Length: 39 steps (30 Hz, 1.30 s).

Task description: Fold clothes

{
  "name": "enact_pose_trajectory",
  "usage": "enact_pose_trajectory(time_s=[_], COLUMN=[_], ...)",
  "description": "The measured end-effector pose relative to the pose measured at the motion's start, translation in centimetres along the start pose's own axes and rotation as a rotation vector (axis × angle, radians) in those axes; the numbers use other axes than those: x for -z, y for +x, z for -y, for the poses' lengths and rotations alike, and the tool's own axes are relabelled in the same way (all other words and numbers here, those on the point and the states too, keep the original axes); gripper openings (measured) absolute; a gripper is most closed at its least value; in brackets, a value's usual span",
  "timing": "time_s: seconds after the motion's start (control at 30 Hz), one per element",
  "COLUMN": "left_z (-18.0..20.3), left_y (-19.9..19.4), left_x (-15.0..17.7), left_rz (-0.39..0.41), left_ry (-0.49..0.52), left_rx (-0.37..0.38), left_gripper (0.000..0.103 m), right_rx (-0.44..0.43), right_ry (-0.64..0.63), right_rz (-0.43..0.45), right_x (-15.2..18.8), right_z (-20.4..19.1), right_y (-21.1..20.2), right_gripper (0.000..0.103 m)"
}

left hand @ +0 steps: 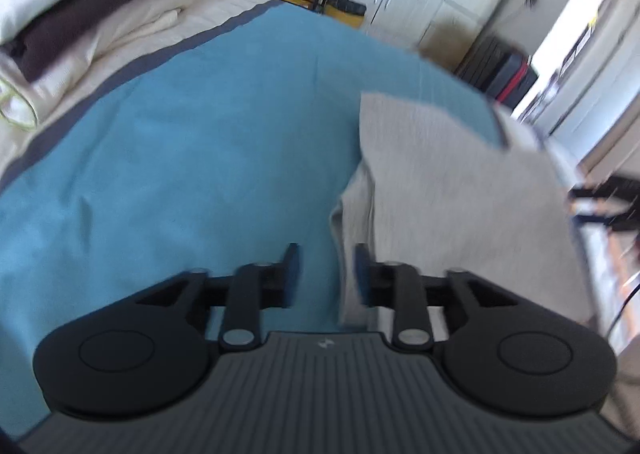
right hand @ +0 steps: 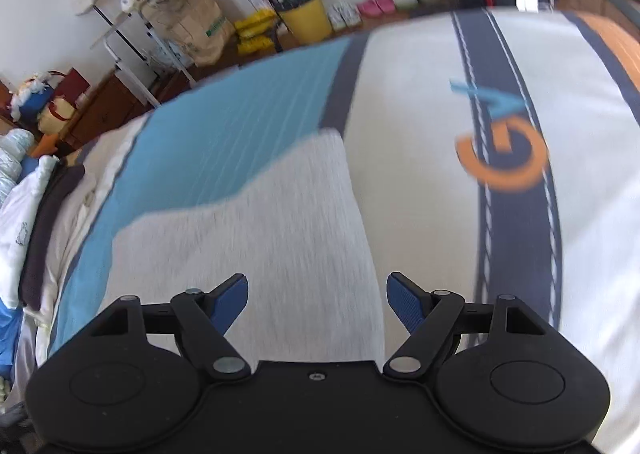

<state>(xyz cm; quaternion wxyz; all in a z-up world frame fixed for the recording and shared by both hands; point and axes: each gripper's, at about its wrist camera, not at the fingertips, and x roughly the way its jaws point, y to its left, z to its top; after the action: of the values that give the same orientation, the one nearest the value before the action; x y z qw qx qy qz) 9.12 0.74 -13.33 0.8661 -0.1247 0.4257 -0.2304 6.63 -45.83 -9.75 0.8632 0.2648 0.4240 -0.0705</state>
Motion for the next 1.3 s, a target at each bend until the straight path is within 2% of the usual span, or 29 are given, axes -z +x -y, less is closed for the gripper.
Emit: enact_pose_trajectory(time_s=[0.07, 0.13, 0.2, 0.27, 0.33, 0.43, 0.47, 0.5, 0.53, 0.57, 0.63, 0.73, 0.8, 0.87, 0.9, 0.93, 0.97, 1.07, 1.13, 1.2, 1.23, 1.27, 1.3], left_z=[-1.0, -1.1, -0.8, 0.1, 1.5, 2.9, 3.3, 3.6, 4.2, 4.9, 6.4, 7.8, 8.4, 8.9, 8.8, 8.7, 8.4, 7.2, 7.8, 8.8, 9.5, 10.4, 11.2], left_y=[1.2, 2.9, 5.2, 7.8, 10.7, 14.8, 15.7, 16.6, 16.6, 16.6, 15.8, 12.9, 13.1, 13.4, 14.3, 15.3, 15.6, 12.5, 10.1, 8.0, 7.2, 7.1, 7.1], left_x=[-1.8, -3.8, -6.0, -8.1, -9.8, -11.2, -11.2, -11.3, -11.3, -11.3, -11.2, -11.3, -11.4, -11.6, -11.6, -11.5, -11.6, -11.0, -10.0, -9.0, -8.5, -8.1, -7.7], left_rz=[-0.005, -0.032, -0.081, -0.121, -0.141, -0.178, -0.179, -0.179, -0.163, -0.145, -0.085, 0.049, 0.071, 0.092, 0.067, 0.04, 0.007, 0.041, 0.059, 0.068, 0.069, 0.042, 0.012], left_ry=[-0.03, -0.014, -0.004, 0.018, 0.07, 0.094, 0.088, 0.08, 0.115, 0.153, 0.226, 0.267, 0.288, 0.31, 0.333, 0.356, 0.357, 0.262, 0.263, 0.274, 0.284, 0.291, 0.299], left_rx=[0.079, 0.132, 0.176, 0.206, 0.202, 0.168, 0.154, 0.139, 0.119, 0.099, 0.045, -0.02, -0.073, -0.126, -0.213, -0.306, -0.363, -0.229, -0.184, -0.128, -0.094, -0.042, 0.011], left_gripper=[0.041, 0.041, 0.041, 0.05, 0.055, 0.055, 0.053, 0.042, 0.015, 0.013, 0.012, 0.012, 0.013, 0.019, 0.019, 0.018, 0.018, 0.02, 0.024, 0.03, 0.036, 0.04, 0.044], right_rx=[-0.026, -0.049, -0.055, -0.065, -0.116, -0.169, -0.169, -0.176, -0.182, -0.189, -0.214, -0.234, -0.223, -0.167, -0.116, -0.059, -0.025, -0.036, -0.068, -0.119, -0.155, -0.189, -0.194], right_ry=[0.005, 0.028, 0.052, 0.067, 0.061, 0.017, -0.004, -0.02, -0.036, -0.052, -0.093, -0.125, -0.133, -0.141, -0.133, -0.118, -0.092, 0.051, 0.142, 0.211, 0.242, 0.27, 0.256], right_rz=[0.009, 0.009, 0.009, 0.016, 0.021, 0.016, 0.028, 0.041, 0.054, 0.069, 0.136, 0.215, 0.238, 0.208, 0.177, 0.148, 0.126, 0.115, 0.101, 0.083, 0.047, 0.01, -0.021], right_x=[-1.3, -2.5, -3.1, -3.5, -3.7, -3.7, -3.6, -3.7, -3.7, -3.8, -3.9, -4.1, -4.3, -4.7, -4.8, -5.0, -5.1, -5.4, -5.8, -5.8, -5.5, -5.2, -4.8], right_z=[0.4, 1.0, 1.7, 2.3, 2.8, 3.1, 3.0, 2.8, 2.6, 2.4, 2.0, 1.9, 1.8, 1.3, 1.3, 1.4, 1.8, 3.7, 4.3, 4.8, 5.0, 5.0, 4.7], right_y=[1.1, 2.6, 4.0, 5.0, 5.8, 7.1, 7.3, 7.2, 7.1, 6.9, 5.7, 4.6, 4.5, 5.2, 5.7, 6.4, 6.8, 6.2, 5.4, 4.4, 4.1, 3.9, 3.7], right_gripper=[0.081, 0.081, 0.081, 0.081, 0.081, 0.059, 0.047, 0.038, 0.027, 0.02, 0.016, 0.014, 0.014, 0.014, 0.016, 0.021, 0.028, 0.043, 0.046, 0.055, 0.064, 0.069, 0.07])
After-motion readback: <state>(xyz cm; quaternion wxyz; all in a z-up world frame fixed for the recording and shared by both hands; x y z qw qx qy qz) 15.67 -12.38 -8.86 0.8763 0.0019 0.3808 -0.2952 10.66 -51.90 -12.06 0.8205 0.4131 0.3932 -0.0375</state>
